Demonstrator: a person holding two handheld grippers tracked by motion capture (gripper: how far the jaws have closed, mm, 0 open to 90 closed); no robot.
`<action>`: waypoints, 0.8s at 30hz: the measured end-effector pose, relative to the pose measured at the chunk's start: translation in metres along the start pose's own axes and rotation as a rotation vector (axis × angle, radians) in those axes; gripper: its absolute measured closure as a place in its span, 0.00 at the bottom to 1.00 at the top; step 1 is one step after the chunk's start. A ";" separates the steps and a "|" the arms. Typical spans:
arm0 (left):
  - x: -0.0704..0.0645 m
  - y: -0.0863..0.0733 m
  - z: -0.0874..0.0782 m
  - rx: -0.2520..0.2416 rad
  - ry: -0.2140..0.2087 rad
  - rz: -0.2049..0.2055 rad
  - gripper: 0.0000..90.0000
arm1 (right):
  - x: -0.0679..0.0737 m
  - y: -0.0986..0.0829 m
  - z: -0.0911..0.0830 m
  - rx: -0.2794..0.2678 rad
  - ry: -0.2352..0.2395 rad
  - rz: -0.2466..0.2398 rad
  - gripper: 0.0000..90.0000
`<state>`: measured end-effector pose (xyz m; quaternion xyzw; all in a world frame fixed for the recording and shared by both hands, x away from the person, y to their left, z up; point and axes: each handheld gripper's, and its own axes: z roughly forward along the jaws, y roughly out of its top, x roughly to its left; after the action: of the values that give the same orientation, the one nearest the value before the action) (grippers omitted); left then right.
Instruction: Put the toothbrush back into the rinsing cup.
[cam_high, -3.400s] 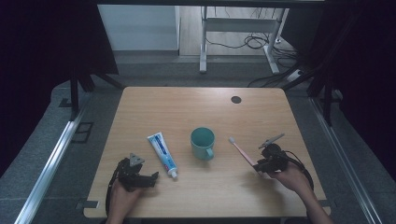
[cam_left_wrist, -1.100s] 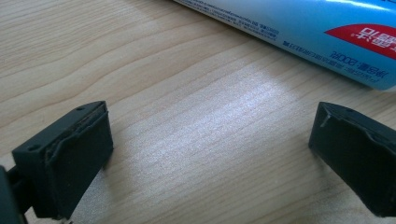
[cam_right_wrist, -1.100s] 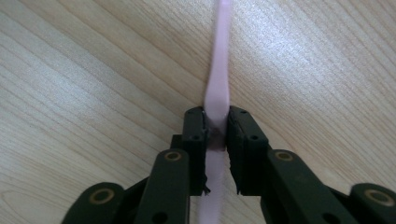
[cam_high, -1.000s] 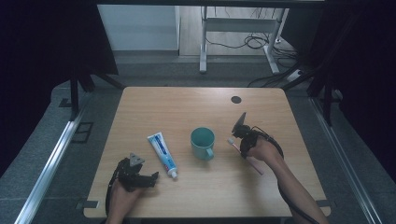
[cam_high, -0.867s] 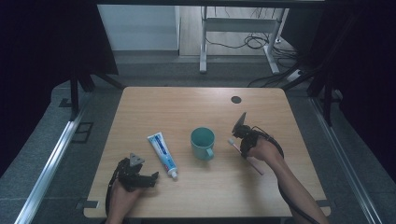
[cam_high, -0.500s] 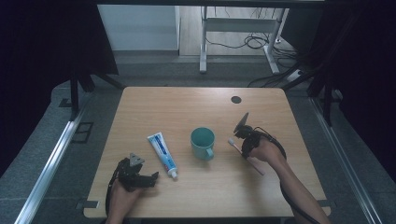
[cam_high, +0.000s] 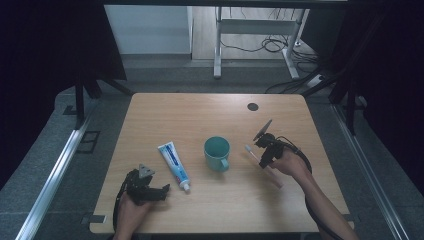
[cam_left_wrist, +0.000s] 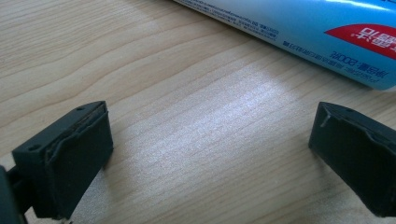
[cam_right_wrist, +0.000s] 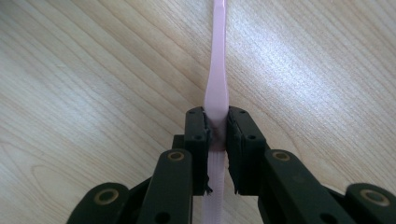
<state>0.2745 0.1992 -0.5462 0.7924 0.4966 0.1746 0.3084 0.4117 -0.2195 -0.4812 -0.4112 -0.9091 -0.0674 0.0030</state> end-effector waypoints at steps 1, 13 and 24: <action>0.000 0.000 0.000 0.000 -0.001 0.000 0.00 | 0.000 -0.001 -0.001 -0.009 0.004 -0.002 0.87; 0.000 0.000 0.000 0.001 0.000 0.001 0.00 | 0.003 -0.013 -0.015 -0.128 0.019 -0.013 0.87; 0.000 0.000 0.000 0.001 0.000 0.001 0.00 | 0.005 -0.026 -0.031 -0.291 0.045 -0.031 0.87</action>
<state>0.2745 0.1992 -0.5462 0.7927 0.4963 0.1746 0.3079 0.3871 -0.2370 -0.4533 -0.3915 -0.8957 -0.2076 -0.0372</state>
